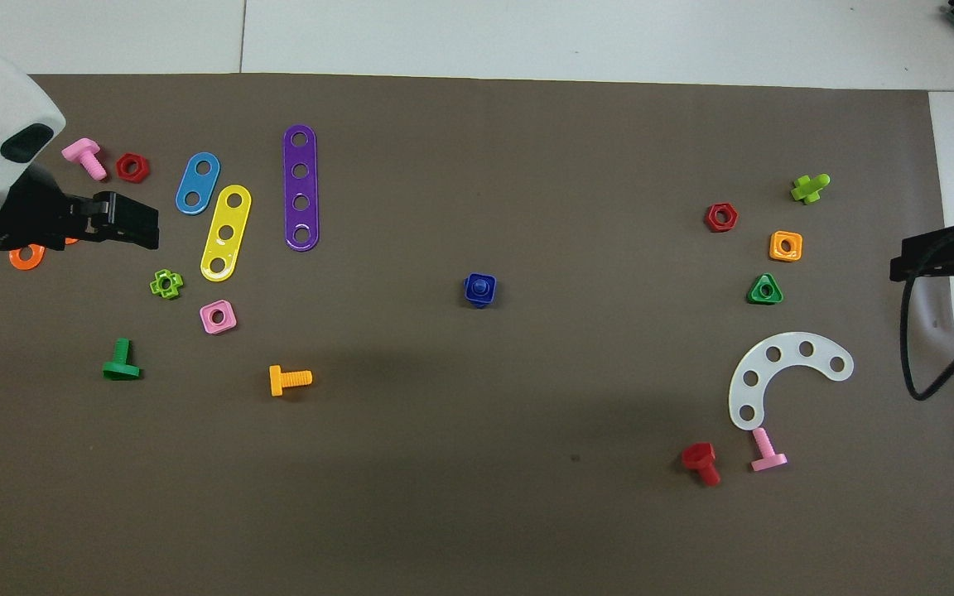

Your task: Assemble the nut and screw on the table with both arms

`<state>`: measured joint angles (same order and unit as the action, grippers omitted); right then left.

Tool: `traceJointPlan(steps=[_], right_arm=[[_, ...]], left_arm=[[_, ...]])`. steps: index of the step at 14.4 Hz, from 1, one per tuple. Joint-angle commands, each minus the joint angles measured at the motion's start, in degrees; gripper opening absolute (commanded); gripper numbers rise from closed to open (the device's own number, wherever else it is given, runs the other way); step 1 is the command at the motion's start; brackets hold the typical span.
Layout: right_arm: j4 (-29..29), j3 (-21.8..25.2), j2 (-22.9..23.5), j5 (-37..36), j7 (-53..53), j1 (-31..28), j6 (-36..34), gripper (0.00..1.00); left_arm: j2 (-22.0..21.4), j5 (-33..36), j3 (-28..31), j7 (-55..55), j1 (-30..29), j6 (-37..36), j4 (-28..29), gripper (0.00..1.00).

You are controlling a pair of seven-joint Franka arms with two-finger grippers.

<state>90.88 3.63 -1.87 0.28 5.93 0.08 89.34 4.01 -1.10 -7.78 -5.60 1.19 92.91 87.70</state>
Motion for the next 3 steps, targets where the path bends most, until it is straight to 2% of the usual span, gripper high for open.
traceJointPlan(steps=[1, 3], right_arm=[[2.1, 0.5, -1.6, -0.8, 0.7, 0.6, -0.4, 1.00], [2.8, 0.4, -1.9, -1.0, 0.6, 0.7, 0.0, 1.00]], left_arm=[[-1.8, -0.7, 0.2, -0.3, 0.0, -1.1, 1.6, 1.00], [-1.8, -0.7, 0.2, 0.0, 0.0, -1.1, 1.6, 1.00]])
